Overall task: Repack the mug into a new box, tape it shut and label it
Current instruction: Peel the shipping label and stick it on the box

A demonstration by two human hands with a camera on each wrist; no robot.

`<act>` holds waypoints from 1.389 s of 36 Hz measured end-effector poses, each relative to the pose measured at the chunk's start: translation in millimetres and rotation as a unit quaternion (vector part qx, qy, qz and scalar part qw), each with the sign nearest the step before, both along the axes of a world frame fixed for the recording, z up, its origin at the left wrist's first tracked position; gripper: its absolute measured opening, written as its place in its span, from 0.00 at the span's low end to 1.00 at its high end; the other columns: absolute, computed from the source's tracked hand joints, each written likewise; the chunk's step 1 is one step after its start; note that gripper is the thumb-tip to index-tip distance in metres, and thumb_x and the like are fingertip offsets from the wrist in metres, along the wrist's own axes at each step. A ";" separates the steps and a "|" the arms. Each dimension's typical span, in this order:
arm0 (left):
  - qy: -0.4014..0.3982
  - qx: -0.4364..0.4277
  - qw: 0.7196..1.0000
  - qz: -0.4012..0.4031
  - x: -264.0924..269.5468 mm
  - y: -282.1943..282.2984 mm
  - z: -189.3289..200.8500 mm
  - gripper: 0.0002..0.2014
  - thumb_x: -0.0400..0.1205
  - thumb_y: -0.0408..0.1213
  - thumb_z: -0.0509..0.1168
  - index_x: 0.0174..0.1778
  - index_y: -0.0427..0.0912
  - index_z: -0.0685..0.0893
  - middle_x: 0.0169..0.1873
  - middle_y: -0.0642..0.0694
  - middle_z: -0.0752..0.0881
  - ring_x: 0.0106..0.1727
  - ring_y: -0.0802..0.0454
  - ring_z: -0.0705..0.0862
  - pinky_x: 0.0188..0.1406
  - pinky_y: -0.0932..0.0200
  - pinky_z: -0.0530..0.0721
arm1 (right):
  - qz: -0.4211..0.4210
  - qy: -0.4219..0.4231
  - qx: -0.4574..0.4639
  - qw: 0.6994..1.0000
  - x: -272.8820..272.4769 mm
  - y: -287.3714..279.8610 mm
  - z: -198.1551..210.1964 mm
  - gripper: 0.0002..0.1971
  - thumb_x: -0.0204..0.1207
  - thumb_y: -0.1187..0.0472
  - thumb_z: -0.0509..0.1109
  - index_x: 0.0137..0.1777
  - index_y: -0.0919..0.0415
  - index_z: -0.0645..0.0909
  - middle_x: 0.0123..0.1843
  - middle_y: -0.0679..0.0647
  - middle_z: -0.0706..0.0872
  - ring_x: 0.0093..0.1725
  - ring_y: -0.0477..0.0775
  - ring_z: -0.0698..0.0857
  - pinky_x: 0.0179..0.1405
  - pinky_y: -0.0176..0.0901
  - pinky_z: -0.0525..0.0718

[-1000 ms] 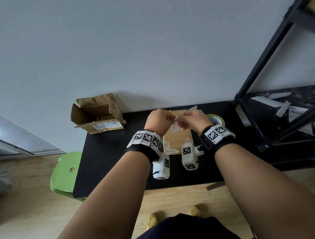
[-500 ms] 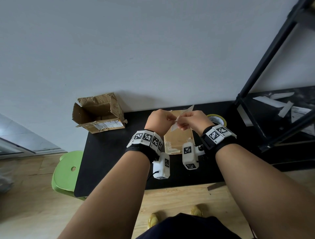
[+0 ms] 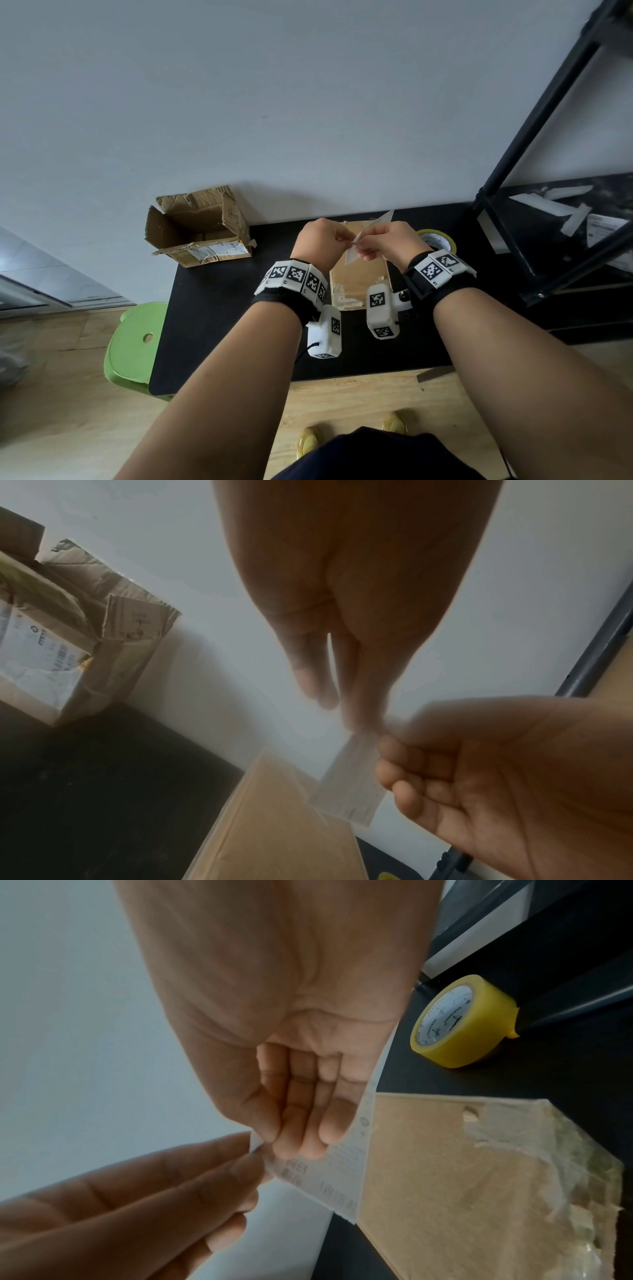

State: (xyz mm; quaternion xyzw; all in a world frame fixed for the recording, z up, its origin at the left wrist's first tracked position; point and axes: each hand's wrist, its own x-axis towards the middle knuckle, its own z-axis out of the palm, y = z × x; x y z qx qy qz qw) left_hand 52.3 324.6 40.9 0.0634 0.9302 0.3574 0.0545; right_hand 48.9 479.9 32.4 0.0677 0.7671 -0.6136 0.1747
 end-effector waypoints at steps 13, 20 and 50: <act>0.014 -0.010 1.000 0.013 -0.2 1.6 -1.0 0.08 0.77 0.35 0.71 0.50 0.45 0.92 0.46 0.48 0.91 0.50 0.53 0.86 0.48 0.66 0.76 | -0.012 -0.013 -0.027 0.999 2.7 -3.3 7.6 0.05 0.75 0.73 0.69 0.40 0.71 0.85 0.38 0.67 0.88 0.40 0.60 0.86 0.51 0.52 0.86; 0.015 -0.017 1.000 0.012 -1.4 1.2 -2.3 0.08 0.77 0.36 0.71 0.50 0.46 0.92 0.46 0.49 0.91 0.50 0.53 0.86 0.48 0.65 0.77 | -0.015 -0.019 -0.030 0.999 1.1 -3.1 6.3 0.05 0.75 0.73 0.69 0.41 0.73 0.86 0.39 0.69 0.88 0.41 0.61 0.87 0.52 0.53 0.86; 0.016 -0.014 1.000 0.010 1.8 2.3 4.4 0.07 0.78 0.41 0.70 0.47 0.47 0.93 0.44 0.50 0.91 0.49 0.55 0.86 0.48 0.63 0.79 | -0.007 -0.008 -0.022 1.000 -1.5 -2.2 4.7 0.04 0.75 0.69 0.72 0.41 0.70 0.85 0.36 0.64 0.86 0.37 0.58 0.83 0.43 0.48 0.84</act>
